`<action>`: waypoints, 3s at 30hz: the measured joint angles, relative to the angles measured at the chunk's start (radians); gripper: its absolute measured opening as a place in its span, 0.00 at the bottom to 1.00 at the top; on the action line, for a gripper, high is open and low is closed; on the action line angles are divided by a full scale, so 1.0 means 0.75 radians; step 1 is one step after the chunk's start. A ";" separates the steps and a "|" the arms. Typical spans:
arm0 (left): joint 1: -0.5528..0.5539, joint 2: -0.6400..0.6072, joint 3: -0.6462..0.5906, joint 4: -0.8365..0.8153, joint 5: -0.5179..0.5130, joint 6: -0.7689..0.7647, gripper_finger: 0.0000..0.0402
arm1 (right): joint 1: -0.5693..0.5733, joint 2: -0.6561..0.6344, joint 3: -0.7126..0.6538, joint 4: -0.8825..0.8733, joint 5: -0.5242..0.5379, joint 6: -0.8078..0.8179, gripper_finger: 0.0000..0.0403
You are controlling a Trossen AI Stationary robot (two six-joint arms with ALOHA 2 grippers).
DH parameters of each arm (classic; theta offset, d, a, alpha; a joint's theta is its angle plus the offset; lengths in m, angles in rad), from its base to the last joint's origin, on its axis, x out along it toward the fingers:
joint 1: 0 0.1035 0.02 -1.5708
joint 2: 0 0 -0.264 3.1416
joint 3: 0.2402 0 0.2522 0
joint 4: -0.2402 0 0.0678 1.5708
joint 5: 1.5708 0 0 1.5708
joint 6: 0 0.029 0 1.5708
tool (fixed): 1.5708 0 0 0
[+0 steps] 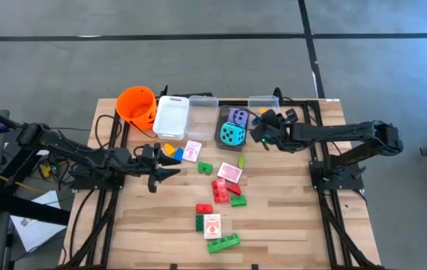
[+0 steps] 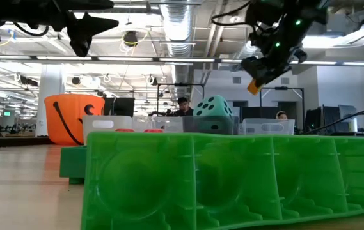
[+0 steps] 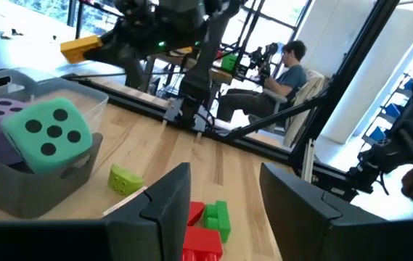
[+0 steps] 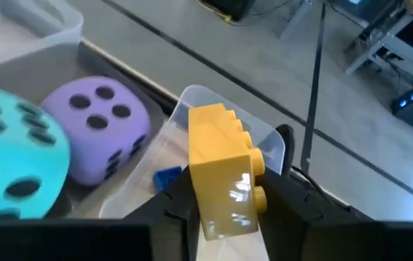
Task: Pick & Place Toys
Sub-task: Put the small yellow game piece into the right transparent bin, then move the bottom large red game piece to the center of the table
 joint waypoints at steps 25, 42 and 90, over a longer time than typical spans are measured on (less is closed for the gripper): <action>-0.001 0.033 0.001 0.005 0.042 -0.001 0.40 | 0.184 0.000 -0.004 0.276 -0.216 -0.121 0.68; -0.003 0.568 0.001 0.279 0.064 0.315 0.43 | 0.921 0.110 -0.005 0.318 0.040 0.241 0.69; -0.288 1.329 0.341 0.319 0.489 0.671 0.81 | 1.039 0.655 -0.005 0.806 0.107 0.321 0.69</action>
